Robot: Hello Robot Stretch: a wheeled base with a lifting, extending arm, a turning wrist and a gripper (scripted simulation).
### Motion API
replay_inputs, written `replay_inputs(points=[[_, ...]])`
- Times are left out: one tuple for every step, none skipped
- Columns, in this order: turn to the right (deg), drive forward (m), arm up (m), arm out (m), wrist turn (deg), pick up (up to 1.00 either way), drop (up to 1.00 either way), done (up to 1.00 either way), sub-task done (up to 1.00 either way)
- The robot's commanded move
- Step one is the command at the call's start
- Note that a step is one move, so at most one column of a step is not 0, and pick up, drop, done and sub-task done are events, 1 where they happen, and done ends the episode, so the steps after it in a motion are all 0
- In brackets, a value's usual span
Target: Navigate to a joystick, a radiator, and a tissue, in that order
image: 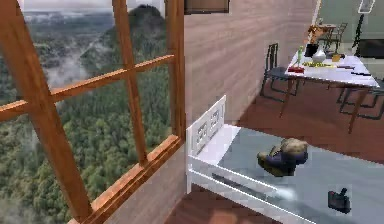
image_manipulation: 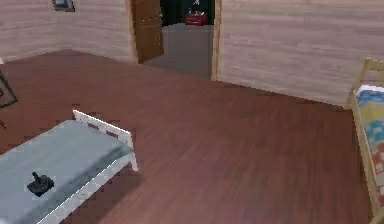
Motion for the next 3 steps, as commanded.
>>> replay_inputs(points=[[30.0, 0.0, 0.0, 0.0, 0.0, 0.0, 0.0, 0.0, 0.0], [0.0, 0.3, 0.0, 0.0, 0.0, 0.0, 0.0, 0.0, 0.0], [18.0, 0.0, 0.0, 0.0, 0.0, 0.0, 0.0, 0.0, 0.0]])
